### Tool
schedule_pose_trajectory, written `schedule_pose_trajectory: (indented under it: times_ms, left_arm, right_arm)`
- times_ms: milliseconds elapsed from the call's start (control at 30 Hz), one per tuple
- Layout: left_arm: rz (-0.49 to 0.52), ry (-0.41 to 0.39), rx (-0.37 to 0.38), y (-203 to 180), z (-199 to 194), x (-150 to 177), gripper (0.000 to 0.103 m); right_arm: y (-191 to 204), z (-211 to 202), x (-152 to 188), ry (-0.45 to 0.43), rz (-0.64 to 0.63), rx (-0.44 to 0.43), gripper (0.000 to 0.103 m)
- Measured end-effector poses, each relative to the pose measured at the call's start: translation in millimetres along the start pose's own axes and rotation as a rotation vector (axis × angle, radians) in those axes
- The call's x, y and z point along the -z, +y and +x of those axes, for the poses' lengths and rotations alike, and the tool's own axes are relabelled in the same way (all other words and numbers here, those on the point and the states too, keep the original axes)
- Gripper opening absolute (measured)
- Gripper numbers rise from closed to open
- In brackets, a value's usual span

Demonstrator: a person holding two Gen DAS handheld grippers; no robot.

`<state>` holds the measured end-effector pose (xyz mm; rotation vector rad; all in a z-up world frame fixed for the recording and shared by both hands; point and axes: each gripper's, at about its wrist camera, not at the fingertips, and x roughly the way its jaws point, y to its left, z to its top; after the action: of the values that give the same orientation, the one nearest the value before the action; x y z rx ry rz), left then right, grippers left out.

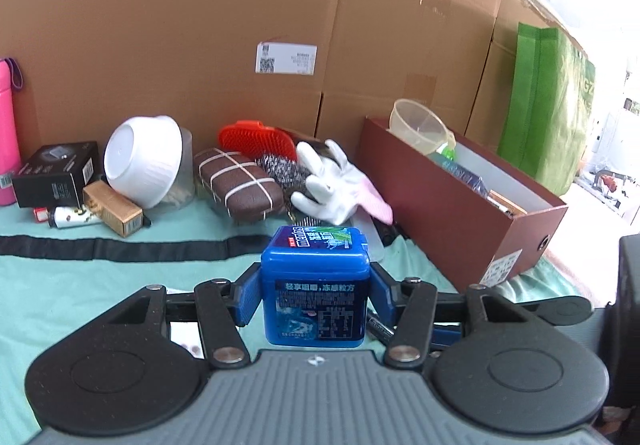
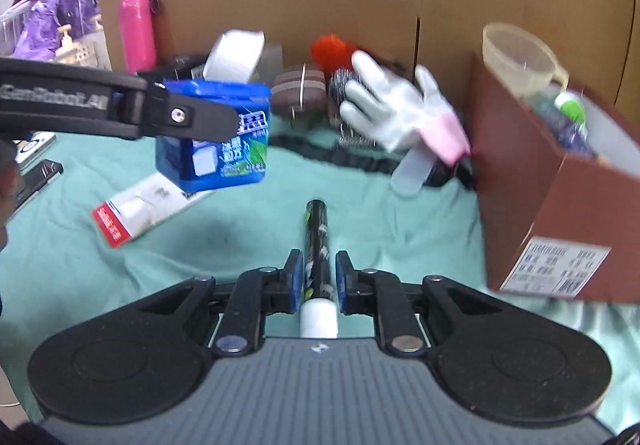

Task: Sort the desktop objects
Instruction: 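Lift the mints tub with the left gripper while the right lifts the marker, then lower the mints tub and marker into the brown box with both grippers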

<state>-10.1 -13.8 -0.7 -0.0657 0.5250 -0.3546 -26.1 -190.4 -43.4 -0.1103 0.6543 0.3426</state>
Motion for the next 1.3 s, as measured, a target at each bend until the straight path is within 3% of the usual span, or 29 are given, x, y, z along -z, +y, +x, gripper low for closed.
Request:
schedule_pose_trajectory:
  times_ms: [300,633,800,933,1167,1300]
  left_arm:
    - [-0.001,-0.006,-0.012,4,-1,-5,0.058]
    - [0.070,-0.098,0.067,-32,-4,-42,0.058]
    - [0.091,-0.147,0.146,-66,6,-69,0.058]
    - [0.070,-0.137,0.239,-94,26,-87,0.058]
    - [0.032,-0.076,0.363,-134,75,-98,0.058]
    - [0.026,-0.043,0.391,-149,100,-96,0.058]
  right_arm:
    - [2,17,-3,0.011,0.005,-0.018,0.013]
    - [-32,-48,-29,-0.202,0.073,0.042,0.013]
    - [-62,-86,-52,-0.324,0.075,0.135,0.013]
    - [-94,-103,-65,-0.374,0.092,0.218,0.013]
    - [-167,-99,-73,-0.371,0.183,0.322,0.013]
    - [-206,-79,-71,-0.335,0.230,0.337,0.013]
